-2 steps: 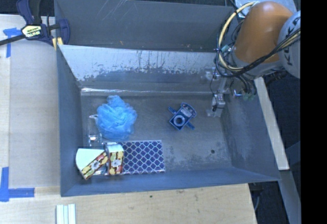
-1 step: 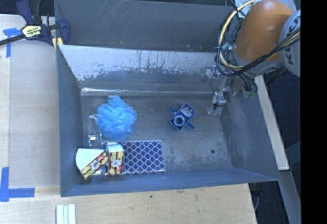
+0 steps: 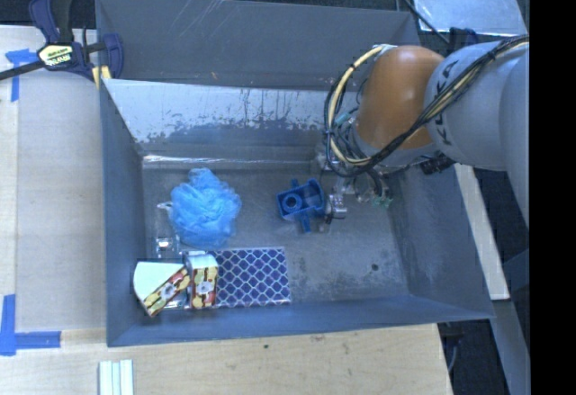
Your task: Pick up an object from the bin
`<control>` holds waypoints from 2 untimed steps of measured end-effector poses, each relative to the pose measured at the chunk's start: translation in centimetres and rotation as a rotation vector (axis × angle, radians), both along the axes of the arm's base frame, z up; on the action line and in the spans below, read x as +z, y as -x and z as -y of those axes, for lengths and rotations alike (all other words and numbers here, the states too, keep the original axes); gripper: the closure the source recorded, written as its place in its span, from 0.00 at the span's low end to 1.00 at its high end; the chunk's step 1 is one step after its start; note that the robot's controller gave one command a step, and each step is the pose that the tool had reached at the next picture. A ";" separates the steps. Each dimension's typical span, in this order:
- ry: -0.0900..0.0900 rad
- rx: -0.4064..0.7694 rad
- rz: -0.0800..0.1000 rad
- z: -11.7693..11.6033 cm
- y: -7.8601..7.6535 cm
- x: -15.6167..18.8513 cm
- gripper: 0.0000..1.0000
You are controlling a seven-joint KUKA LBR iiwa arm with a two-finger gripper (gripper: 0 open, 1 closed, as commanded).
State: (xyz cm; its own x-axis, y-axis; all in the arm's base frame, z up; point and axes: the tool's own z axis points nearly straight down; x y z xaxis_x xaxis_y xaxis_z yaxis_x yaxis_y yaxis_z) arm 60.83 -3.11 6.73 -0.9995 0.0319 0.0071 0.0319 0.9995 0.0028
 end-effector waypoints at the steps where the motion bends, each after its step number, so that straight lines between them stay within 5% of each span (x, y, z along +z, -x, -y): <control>1: 0.006 0.011 0.019 2.6 -2.2 2.9 0.00; 2: -0.002 -0.072 0.000 -4.5 -0.9 0.9 0.00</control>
Offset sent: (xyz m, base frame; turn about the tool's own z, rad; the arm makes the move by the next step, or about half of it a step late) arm 0.0084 0.0424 0.0097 0.0751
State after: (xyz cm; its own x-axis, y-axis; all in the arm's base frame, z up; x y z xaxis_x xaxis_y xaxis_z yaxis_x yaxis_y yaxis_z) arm 61.69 1.40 7.68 -0.9946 0.1037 0.0072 0.1038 0.9946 0.0051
